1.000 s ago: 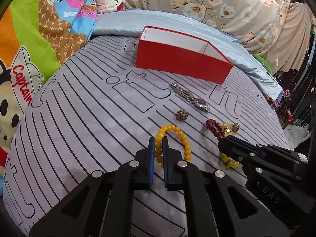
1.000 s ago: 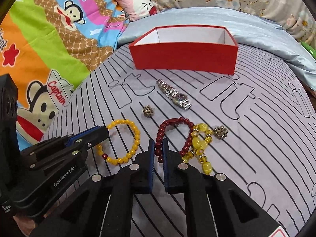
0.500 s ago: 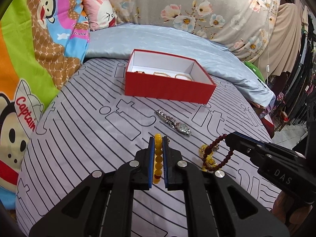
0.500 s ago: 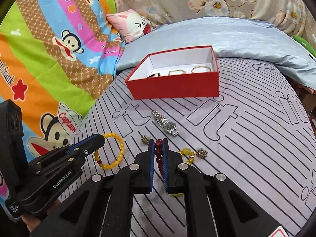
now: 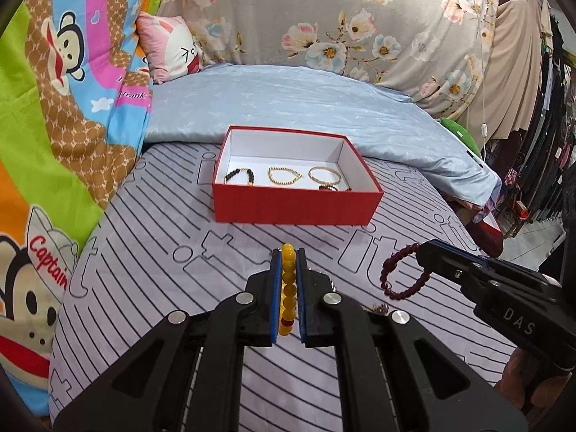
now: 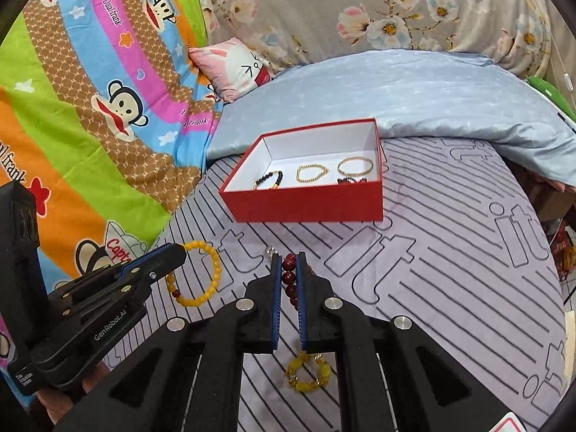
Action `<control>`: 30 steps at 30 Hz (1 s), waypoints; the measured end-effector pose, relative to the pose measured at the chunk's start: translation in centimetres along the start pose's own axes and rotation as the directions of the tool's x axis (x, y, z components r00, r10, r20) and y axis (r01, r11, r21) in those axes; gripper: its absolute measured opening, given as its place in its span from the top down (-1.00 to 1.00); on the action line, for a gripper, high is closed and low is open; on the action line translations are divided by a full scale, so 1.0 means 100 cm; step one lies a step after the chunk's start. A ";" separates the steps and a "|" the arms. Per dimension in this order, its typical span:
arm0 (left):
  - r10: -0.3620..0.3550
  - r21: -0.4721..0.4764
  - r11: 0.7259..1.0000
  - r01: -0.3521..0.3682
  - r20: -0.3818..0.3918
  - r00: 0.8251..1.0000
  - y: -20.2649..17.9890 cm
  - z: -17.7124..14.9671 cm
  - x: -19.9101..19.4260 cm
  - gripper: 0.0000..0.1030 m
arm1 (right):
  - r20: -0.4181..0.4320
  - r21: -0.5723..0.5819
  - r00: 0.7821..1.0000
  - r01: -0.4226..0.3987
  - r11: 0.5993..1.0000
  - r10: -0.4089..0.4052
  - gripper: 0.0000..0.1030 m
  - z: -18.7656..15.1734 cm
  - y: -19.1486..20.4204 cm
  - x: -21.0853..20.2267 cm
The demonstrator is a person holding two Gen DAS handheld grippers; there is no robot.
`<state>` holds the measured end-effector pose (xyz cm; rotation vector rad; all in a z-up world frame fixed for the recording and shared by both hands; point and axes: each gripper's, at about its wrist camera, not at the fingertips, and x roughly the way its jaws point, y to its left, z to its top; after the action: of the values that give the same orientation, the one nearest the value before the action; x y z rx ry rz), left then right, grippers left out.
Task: Organize jewelry
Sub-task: 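Carry both bracelets with both tools over the red box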
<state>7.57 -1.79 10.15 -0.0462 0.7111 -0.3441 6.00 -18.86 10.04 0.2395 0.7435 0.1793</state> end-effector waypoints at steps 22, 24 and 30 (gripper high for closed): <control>0.035 0.018 0.999 -0.036 0.049 0.998 0.007 0.091 0.070 0.86 | 0.041 -0.016 0.999 0.022 1.000 -0.021 0.86 0.097 -0.030 0.064; 0.039 0.021 0.999 -0.040 0.054 0.998 0.007 0.099 0.079 0.86 | 0.044 -0.021 0.999 0.029 0.999 -0.028 0.86 0.105 -0.031 0.072; 0.039 0.015 0.999 -0.040 0.055 0.998 0.008 0.119 0.110 0.86 | 0.038 -0.027 0.998 0.045 0.999 -0.044 0.86 0.124 -0.037 0.103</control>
<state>23.26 -5.50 12.16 -0.0262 0.6545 -0.3099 22.26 -21.78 11.17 0.1989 0.7079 0.1424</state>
